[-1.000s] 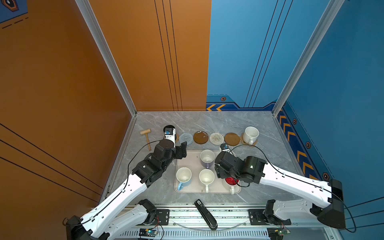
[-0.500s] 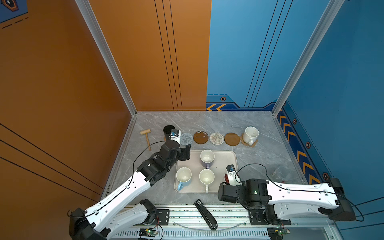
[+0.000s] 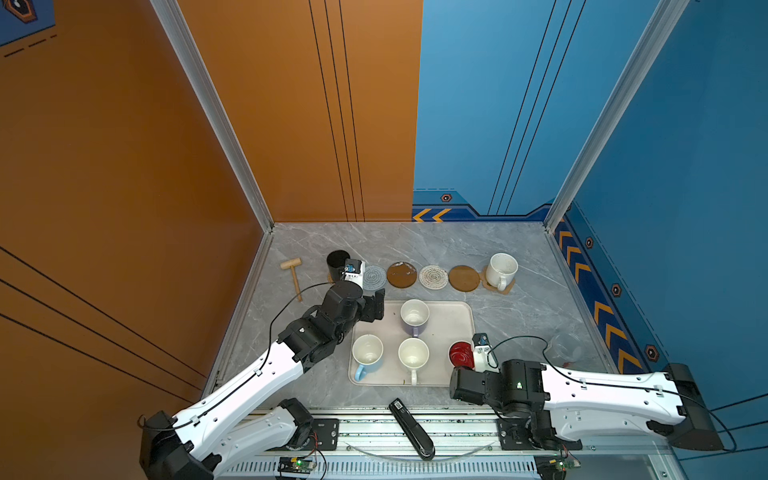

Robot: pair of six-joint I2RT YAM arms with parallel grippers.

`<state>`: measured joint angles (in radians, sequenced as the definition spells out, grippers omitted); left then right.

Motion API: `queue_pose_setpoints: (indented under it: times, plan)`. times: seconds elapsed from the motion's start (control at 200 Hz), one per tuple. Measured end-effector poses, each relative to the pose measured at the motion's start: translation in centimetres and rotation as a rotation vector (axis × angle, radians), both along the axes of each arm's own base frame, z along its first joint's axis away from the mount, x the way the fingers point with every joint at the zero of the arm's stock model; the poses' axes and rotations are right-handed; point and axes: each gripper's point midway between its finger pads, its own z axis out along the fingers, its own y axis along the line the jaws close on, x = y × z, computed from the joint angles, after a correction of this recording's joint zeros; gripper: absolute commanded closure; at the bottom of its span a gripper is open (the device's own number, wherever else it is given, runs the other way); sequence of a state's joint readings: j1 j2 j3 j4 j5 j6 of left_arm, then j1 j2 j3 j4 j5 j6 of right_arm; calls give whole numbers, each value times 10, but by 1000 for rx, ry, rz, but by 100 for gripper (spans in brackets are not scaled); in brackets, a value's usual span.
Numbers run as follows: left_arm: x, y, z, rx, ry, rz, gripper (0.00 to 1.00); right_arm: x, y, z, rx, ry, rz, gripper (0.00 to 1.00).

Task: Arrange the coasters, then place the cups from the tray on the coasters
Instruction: 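Lower right gripper into the red-lined white mug and grasp its rim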

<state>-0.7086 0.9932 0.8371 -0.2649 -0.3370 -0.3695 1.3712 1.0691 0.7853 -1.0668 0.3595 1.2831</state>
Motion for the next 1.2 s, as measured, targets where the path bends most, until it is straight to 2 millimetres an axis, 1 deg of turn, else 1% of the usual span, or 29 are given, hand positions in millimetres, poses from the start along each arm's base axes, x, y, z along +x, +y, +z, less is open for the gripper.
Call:
queue_pose_setpoints:
  times: [0.165, 0.285, 0.606, 0.716, 0.886, 1.046, 1.202]
  plan:
    - [1, -1, -5, 5, 5, 0, 10, 2, 0, -8, 18, 27, -25, 45]
    - [2, -1, -9, 11, 10, 3, 9, 6, 5, -11, 37, 41, -34, 45]
    - [5, 0, -13, 37, 10, 10, 9, 14, 15, -26, 48, 89, -45, 55]
    - [5, 0, -13, 39, 9, 13, 9, 15, 17, -31, 37, 105, -45, 60]
    - [5, 1, -13, 43, 8, 19, 9, 17, 21, -36, 39, 123, -50, 63]
    - [6, 1, -16, 48, 14, 19, 9, 19, 21, -41, 26, 135, -56, 70]
    - [7, 0, -19, 58, 20, 17, 9, 18, 20, -45, 16, 156, -66, 72]
